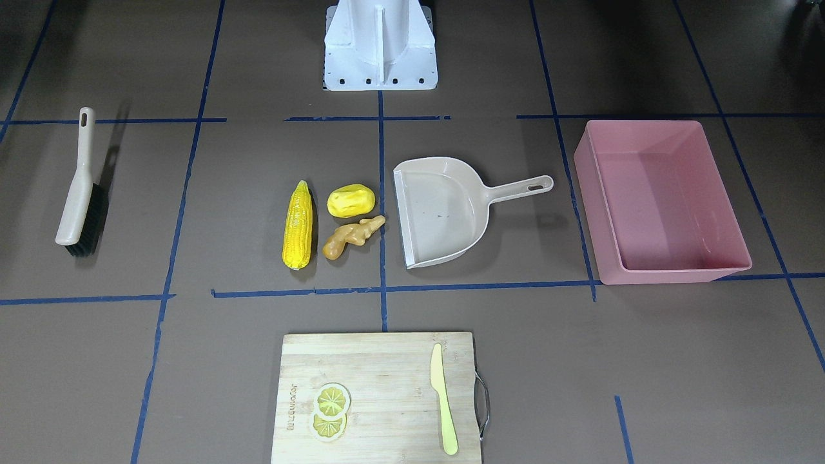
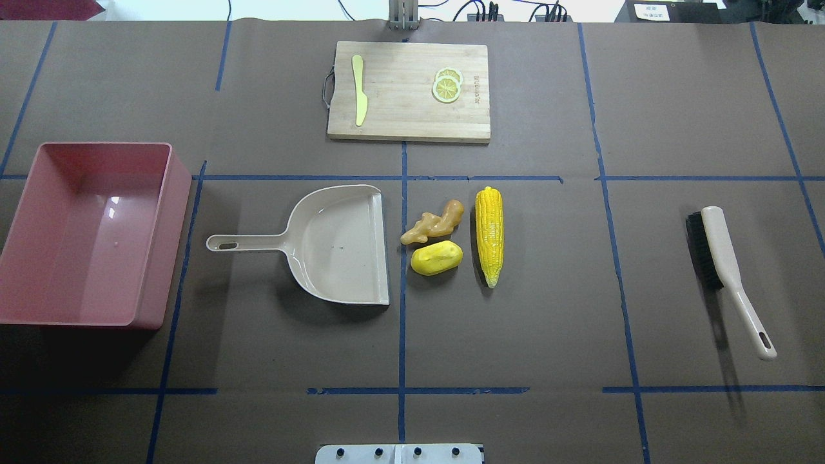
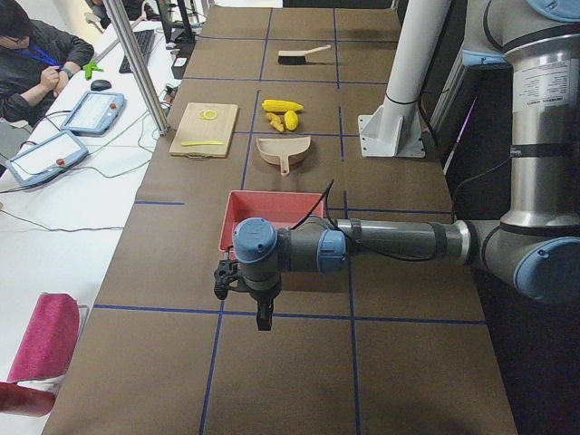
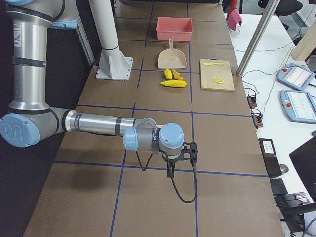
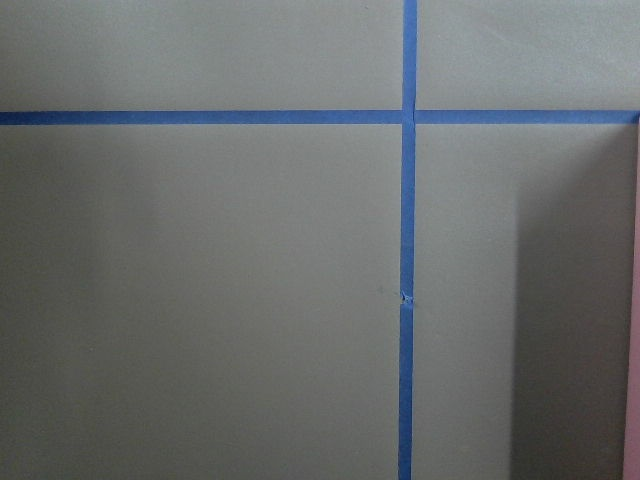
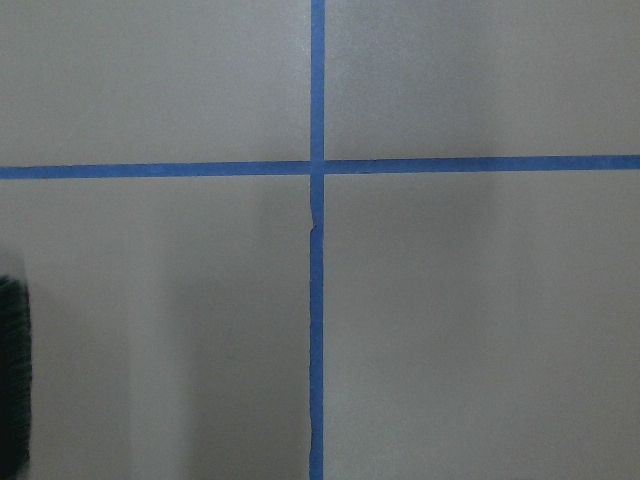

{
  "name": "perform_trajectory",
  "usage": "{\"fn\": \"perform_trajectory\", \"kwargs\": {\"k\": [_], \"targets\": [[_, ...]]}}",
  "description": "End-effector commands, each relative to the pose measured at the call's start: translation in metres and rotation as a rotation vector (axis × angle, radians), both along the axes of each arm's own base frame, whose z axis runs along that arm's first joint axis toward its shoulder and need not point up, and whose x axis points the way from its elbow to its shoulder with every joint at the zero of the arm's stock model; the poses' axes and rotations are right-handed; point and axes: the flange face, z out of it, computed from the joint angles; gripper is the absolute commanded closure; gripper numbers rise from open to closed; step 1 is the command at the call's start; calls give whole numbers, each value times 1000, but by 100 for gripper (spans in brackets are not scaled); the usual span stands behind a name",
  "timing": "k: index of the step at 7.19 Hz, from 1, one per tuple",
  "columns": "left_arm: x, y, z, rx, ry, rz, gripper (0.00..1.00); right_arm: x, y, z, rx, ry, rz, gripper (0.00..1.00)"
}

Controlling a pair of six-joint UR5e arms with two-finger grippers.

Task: Sweep and dump trash into bin

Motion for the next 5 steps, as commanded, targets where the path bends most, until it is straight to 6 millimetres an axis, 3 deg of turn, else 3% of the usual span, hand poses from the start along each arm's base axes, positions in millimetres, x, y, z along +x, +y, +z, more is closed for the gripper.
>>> {"fn": "perform_trajectory", "kwargs": {"k": [1, 5], "targets": [[0, 0, 1, -1, -1, 0, 0, 0, 1, 1, -2, 3, 0, 0], [0, -1, -1, -2, 0, -4, 0, -1, 0, 0, 0, 1, 0, 0]]}}
